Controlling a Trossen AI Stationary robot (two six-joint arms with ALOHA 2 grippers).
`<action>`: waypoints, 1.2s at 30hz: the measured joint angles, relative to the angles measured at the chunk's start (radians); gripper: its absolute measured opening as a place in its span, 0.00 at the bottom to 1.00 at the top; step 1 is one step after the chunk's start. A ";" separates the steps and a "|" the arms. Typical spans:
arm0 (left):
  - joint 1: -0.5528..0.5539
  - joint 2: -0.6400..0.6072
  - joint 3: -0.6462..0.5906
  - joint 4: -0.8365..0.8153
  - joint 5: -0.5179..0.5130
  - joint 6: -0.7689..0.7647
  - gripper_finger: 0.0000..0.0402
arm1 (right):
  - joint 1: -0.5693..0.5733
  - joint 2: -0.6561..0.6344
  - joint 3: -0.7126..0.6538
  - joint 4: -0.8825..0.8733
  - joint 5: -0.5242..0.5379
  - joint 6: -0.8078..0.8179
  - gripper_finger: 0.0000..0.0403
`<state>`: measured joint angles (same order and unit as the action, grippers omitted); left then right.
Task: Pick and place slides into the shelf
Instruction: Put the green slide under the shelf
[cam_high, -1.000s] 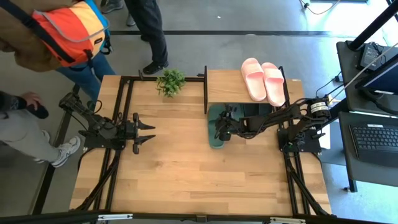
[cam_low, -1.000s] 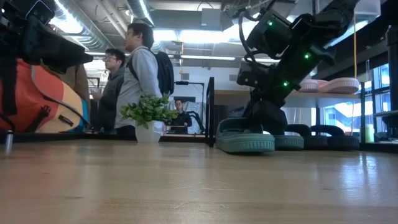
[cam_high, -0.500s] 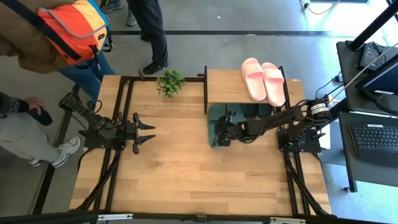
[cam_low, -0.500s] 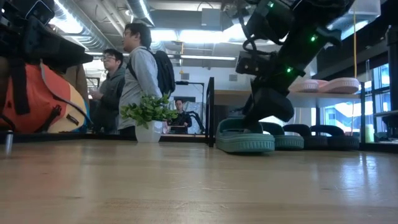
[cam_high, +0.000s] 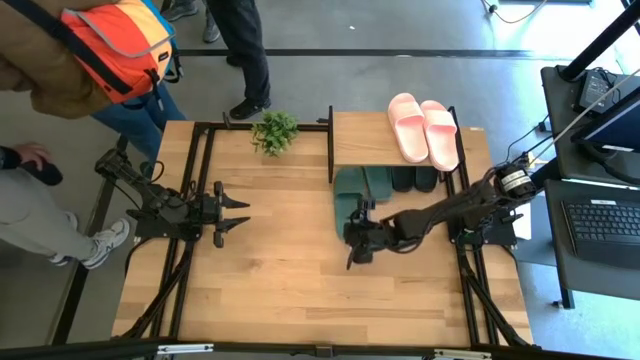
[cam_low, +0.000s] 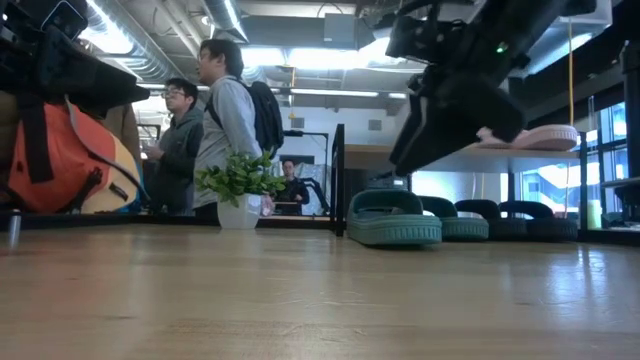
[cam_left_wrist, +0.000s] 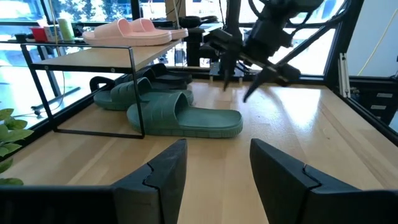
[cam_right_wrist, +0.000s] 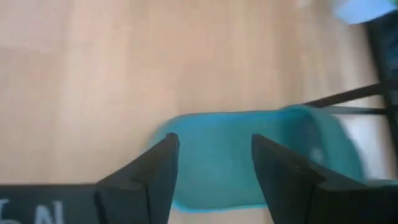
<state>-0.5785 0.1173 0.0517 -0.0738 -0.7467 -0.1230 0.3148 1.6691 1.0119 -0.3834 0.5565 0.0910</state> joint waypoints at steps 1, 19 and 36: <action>0.000 0.000 0.000 0.000 0.000 0.000 0.42 | 0.007 0.000 0.000 -0.002 -0.022 0.009 0.50; 0.000 0.000 0.000 0.000 0.000 0.000 0.42 | 0.001 0.000 -0.094 0.134 -0.195 0.038 0.41; 0.000 0.000 0.000 0.000 0.000 0.000 0.42 | -0.025 0.072 -0.101 0.150 -0.193 0.004 0.38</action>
<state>-0.5781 0.1173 0.0517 -0.0736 -0.7464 -0.1226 0.2893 1.7413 0.9112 -0.2333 0.3637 0.0952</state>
